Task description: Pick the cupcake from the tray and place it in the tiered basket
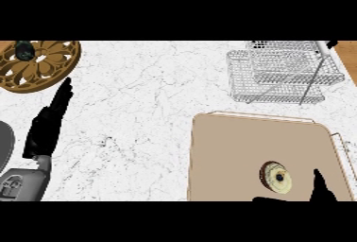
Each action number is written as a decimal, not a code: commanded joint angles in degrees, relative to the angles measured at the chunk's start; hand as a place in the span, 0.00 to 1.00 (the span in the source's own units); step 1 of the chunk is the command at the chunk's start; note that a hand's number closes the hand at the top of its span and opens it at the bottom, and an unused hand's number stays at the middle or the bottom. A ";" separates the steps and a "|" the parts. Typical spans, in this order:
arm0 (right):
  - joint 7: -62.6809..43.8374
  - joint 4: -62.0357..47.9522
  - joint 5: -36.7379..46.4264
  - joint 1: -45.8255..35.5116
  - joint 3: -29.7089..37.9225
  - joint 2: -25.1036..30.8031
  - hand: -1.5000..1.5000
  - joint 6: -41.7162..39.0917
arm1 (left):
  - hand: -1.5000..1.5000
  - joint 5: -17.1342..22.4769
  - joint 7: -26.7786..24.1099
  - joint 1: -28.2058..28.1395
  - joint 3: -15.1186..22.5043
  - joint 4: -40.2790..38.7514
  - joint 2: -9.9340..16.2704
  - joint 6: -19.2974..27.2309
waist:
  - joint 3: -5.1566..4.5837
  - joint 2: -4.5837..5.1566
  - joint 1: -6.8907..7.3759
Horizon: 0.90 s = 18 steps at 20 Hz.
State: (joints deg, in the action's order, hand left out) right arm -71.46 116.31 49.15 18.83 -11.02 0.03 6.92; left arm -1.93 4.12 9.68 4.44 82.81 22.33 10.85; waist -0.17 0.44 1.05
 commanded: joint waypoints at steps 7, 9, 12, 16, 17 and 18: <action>-13.76 -7.59 -3.40 -9.31 1.14 -0.03 0.00 0.91 | 0.50 0.64 -0.58 0.61 -1.79 -1.69 -0.11 -1.31 | 0.08 -0.10 -0.67; -13.77 -8.35 -3.81 -9.38 -0.83 -0.03 0.00 2.85 | 0.50 -1.13 -2.51 -1.09 -0.42 -1.29 -1.24 -0.06 | 0.05 -0.13 -0.48; -13.77 -10.77 -8.29 -11.21 1.18 -0.03 1.00 0.70 | 0.50 -0.12 0.46 -0.73 -1.45 0.24 -0.20 -1.08 | 0.15 -0.30 -0.35; -8.48 -14.53 -6.56 -13.28 0.88 0.36 1.00 -8.48 | 0.50 -0.39 -0.90 -1.41 -1.29 -0.03 -0.60 -1.42 | 0.13 -0.27 -0.06; -10.34 -12.13 -4.69 -13.95 -0.24 0.34 1.00 -10.06 | 0.50 -1.11 1.15 1.48 -1.09 -0.06 -0.74 -0.97 | 0.11 -0.33 -0.55; -11.51 -12.57 -2.77 -13.33 -2.46 0.02 1.00 -7.02 | 0.50 -0.60 -1.79 -1.31 -1.68 -0.48 -1.08 -1.05 | 0.09 -0.36 -0.39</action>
State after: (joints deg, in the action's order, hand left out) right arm -71.18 106.15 44.91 8.85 -9.98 1.07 3.67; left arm -2.66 3.51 9.55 3.23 82.38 21.43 10.15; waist -1.11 -0.40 0.14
